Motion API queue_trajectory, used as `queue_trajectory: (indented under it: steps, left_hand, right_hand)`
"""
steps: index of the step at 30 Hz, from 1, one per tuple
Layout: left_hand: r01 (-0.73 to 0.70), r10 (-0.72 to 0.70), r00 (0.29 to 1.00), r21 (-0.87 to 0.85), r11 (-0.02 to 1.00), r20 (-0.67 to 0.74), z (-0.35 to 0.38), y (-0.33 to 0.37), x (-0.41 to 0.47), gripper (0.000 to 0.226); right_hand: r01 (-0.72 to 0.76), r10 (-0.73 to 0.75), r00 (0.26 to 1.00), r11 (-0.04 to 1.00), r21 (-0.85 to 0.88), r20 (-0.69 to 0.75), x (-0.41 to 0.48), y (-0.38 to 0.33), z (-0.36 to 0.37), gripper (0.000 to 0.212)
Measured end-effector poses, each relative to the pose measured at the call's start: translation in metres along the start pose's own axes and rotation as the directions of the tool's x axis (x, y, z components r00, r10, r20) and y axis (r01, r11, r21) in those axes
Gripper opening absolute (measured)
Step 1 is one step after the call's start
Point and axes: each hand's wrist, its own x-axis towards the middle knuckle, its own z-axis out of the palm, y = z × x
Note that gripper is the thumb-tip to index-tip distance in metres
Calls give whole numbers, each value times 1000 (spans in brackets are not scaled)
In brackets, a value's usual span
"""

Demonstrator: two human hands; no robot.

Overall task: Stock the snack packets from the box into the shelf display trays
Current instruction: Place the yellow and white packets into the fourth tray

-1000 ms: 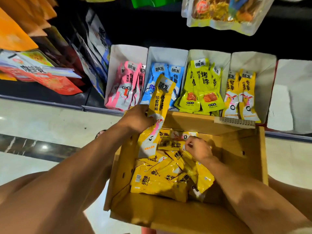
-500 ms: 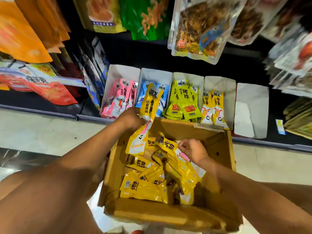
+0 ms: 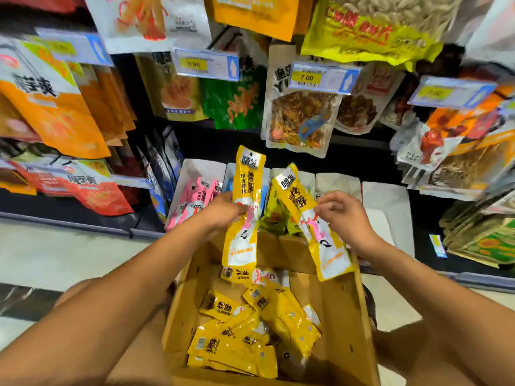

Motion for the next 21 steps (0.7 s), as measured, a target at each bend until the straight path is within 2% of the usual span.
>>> queue_trajectory:
  steps: [4, 7, 10, 11, 12, 14, 16, 18, 21]
  left_hand:
    - [-31, 31, 1000, -104, 994, 1, 10, 20, -1, 26]
    - [-57, 55, 998, -157, 986, -17, 20, 25, 4, 32]
    - [-20, 33, 999, -318, 948, 36, 33, 22, 11, 83]
    - [2, 32, 996, -381, 925, 85, 37, 18, 18, 93]
    - [-1, 55, 992, -416, 909, 116, 43, 16, 22, 90]
    - [-72, 131, 982, -380, 922, 132, 55, 15, 27, 55]
    - [-133, 167, 982, -311, 941, 86, 63, 16, 32, 32]
    - [-139, 160, 986, -328, 934, 38, 65, 14, 41, 26]
    - [-146, 149, 989, -370, 918, -20, 63, 11, 52, 27]
  right_hand:
    - [-3, 22, 997, 967, 254, -72, 13, -27, -2, 22]
    - [-35, 54, 998, 924, 381, -38, 15, -27, 3, 22]
    - [-103, 109, 994, 888, 447, 14, 16, -21, 16, 21]
    - [-125, 125, 992, 883, 452, 30, 18, -18, 23, 21]
    - [-143, 140, 989, 880, 452, 41, 21, -16, 30, 22]
    - [-165, 173, 985, 896, 412, 18, 30, -8, 42, 28]
    - [-162, 184, 983, 913, 375, -23, 39, -4, 49, 30]
    - [-175, 188, 982, 925, 337, -7, 45, -1, 50, 30]
    - [-254, 233, 965, 945, 206, 118, 45, 2, 44, 27]
